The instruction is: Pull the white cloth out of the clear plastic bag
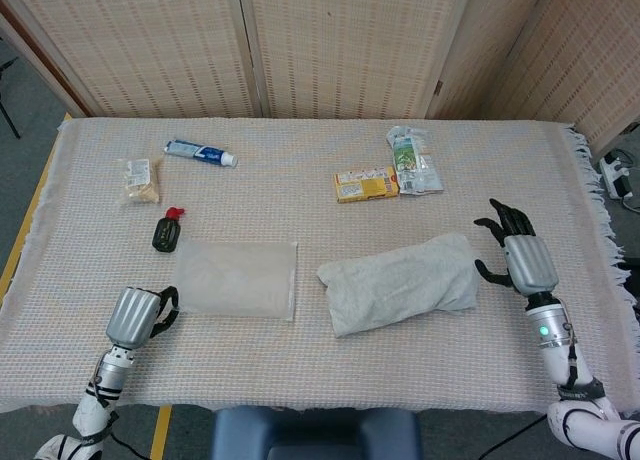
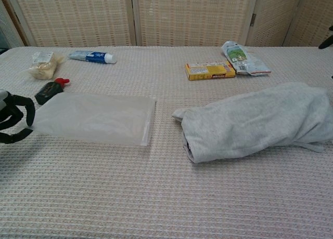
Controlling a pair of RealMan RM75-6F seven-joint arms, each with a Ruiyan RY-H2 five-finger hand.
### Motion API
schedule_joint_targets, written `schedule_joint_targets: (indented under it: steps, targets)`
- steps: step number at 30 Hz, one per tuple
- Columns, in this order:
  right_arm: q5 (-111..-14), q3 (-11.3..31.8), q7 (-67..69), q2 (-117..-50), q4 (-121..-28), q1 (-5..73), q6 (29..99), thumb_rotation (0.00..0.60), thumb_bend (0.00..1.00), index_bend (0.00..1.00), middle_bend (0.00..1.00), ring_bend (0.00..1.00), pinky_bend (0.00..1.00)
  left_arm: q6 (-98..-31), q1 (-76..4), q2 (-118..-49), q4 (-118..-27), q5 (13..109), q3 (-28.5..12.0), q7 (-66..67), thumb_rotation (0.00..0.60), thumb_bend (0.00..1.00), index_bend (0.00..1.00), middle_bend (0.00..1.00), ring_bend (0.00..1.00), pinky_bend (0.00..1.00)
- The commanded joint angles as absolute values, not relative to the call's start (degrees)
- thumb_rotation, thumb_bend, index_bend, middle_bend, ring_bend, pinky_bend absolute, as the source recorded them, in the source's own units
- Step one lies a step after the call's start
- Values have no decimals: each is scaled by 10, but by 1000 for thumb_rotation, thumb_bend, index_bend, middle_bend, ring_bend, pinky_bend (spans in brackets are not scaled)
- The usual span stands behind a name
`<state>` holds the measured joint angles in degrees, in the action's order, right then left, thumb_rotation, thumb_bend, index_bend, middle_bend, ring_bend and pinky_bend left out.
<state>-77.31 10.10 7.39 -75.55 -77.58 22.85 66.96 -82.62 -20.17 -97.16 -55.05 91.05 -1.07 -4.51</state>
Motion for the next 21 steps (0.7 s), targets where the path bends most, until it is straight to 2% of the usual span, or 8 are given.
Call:
schedule_joint_targets:
  steps: [1,3,7,11,13,15,21]
  targets:
    - [-808,67,3,-703,-841,197,708,600,111,0,0,0,0,-754,-200,-865,-734,890,17,-24,600,132,85,531,470,603]
    - [-816,53,-36,-682,-873,177,734,600,85,0,0,0,0,-733,-201,-822,-797,881,24,-23,600,130,68,385,308,434]
    - [-830,27,-104,-652,-927,127,799,600,75,0,0,0,0,-723,-194,-746,-883,868,32,-1,600,130,67,211,135,255]
    - [-854,1,-148,-647,-945,83,856,600,75,0,0,0,0,-789,-160,-723,-889,876,31,31,600,132,82,166,86,192]
    - [-862,-5,-149,-649,-946,71,872,600,75,0,0,0,0,-810,-148,-718,-886,878,31,31,600,133,111,156,71,171]
    - [-877,-14,-141,-653,-940,48,903,600,74,0,0,0,0,-860,-116,-708,-873,886,34,17,600,134,147,152,63,157]
    - [-902,-18,-127,-649,-936,29,931,600,73,0,0,0,0,-923,-83,-692,-855,924,41,-23,600,139,193,140,35,145]
